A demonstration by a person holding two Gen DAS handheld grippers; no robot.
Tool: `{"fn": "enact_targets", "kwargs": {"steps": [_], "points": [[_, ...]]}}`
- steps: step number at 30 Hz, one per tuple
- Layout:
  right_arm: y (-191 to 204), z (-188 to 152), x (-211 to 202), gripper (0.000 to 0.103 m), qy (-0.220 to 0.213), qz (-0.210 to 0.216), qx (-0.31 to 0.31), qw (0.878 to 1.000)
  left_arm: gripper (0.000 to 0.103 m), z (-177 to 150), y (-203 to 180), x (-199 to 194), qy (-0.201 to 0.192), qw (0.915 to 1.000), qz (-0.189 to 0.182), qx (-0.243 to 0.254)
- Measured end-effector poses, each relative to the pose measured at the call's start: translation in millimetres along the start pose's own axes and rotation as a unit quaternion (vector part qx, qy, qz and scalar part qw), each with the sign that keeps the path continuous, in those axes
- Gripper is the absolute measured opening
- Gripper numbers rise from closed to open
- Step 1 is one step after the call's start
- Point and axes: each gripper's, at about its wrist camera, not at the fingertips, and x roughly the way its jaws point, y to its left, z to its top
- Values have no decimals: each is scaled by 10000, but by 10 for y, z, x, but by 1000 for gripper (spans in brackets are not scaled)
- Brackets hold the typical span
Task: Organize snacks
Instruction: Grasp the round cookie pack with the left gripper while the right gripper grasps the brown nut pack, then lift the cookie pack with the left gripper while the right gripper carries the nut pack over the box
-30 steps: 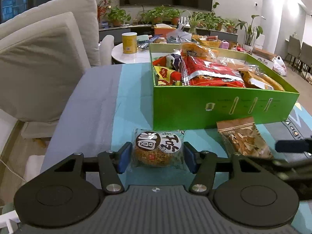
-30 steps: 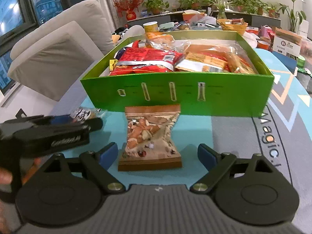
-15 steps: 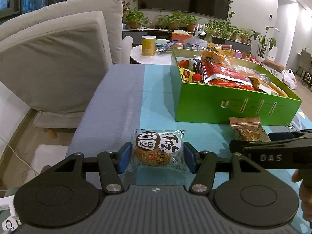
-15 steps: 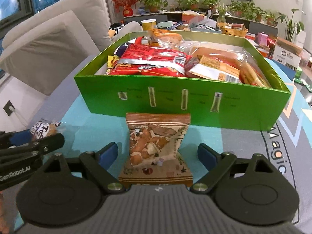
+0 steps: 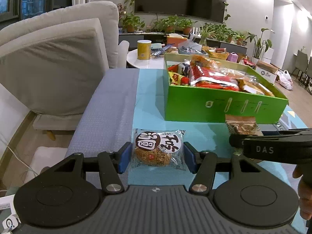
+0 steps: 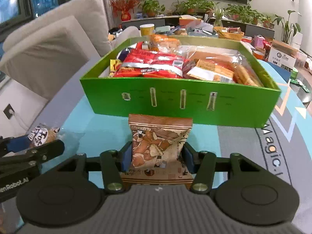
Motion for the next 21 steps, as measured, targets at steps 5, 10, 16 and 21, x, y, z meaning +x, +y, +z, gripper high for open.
{"fn": "enact_targets", "kwargs": {"steps": [5,10,16,21], "points": [[-67,19,-294,56,-329,99,49,9994,53,17,-140,-153,-89,9999,-65,-1],[-189,19,-519,56,-596,151,163,9980,53,31,-287,-295,-159,9998,-144,23],[-341,65,-673,56,-836,254,345,9956,53,82,-484,-417,-250,9994,-213,112],[-507,117,-767,56,-1049,278,468,9930,53,187,-643,-472,-359,9986,-278,263]]}}
